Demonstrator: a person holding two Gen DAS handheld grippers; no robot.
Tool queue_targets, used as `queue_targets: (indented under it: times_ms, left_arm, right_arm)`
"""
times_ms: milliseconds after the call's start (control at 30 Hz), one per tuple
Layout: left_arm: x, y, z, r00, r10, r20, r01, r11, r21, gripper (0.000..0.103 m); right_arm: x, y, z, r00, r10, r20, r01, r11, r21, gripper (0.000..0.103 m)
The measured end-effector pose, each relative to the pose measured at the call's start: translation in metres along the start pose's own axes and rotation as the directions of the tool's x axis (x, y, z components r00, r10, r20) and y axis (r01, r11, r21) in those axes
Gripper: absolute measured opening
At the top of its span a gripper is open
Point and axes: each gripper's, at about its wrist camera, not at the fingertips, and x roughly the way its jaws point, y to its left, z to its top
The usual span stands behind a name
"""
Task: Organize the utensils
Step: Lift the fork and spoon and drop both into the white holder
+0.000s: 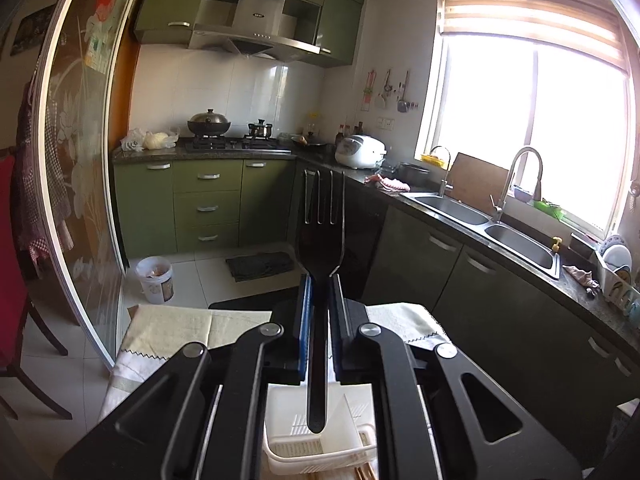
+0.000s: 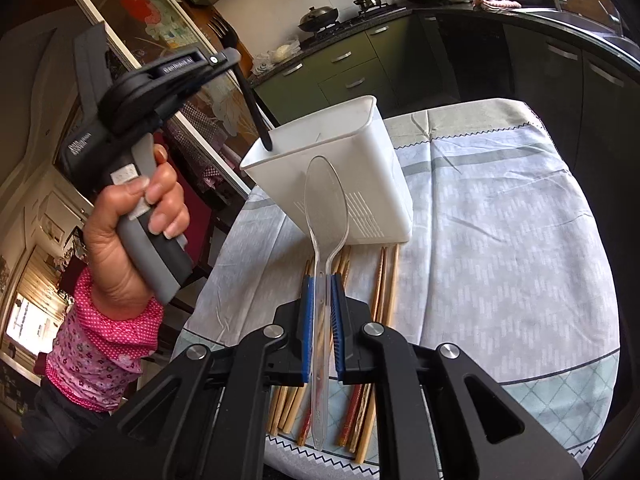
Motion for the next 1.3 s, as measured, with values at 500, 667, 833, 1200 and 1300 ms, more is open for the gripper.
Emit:
queue_targets:
  times_ms: [500,667,833,1200,1300]
  left_arm:
    - [-0.01,0.023,-0.032,0.997,0.011,-0.079,-0.01,1.0,0.011,0.022]
    - [-0.049,0.033,-0.036,0.997,0.021,-0.07,-0.021,1.0,0.006,0.029]
    - [-0.07,0.039,-0.051,0.992,0.026,-0.126,-0.023,0.999,0.029,0.029]
    - [-0.075,0.04,-0.078,0.969,0.052,-0.243,-0.034,0.996,0.078,0.033]
    - [-0.071,0.037,-0.083,0.957,0.06,-0.283,-0.036,0.995,0.088,0.033]
  right_arm:
    - [-0.04,0.049,0.116,0.917,-0.039,0.397,0.08,0.993,-0.086,0.009]
    - [-0.024,0.064,0.151,0.83,-0.124,0.544,0.213,0.972,-0.104,0.009]
    - [0.024,0.053,0.162,0.816,-0.181,0.549,0.29,0.95,-0.117,0.009]
    - [0.08,0.02,0.116,0.874,-0.208,0.44,0.295,0.945,-0.138,0.011]
    - [0.082,0.023,0.106,0.87,-0.221,0.44,0.319,0.934,-0.162,0.017]
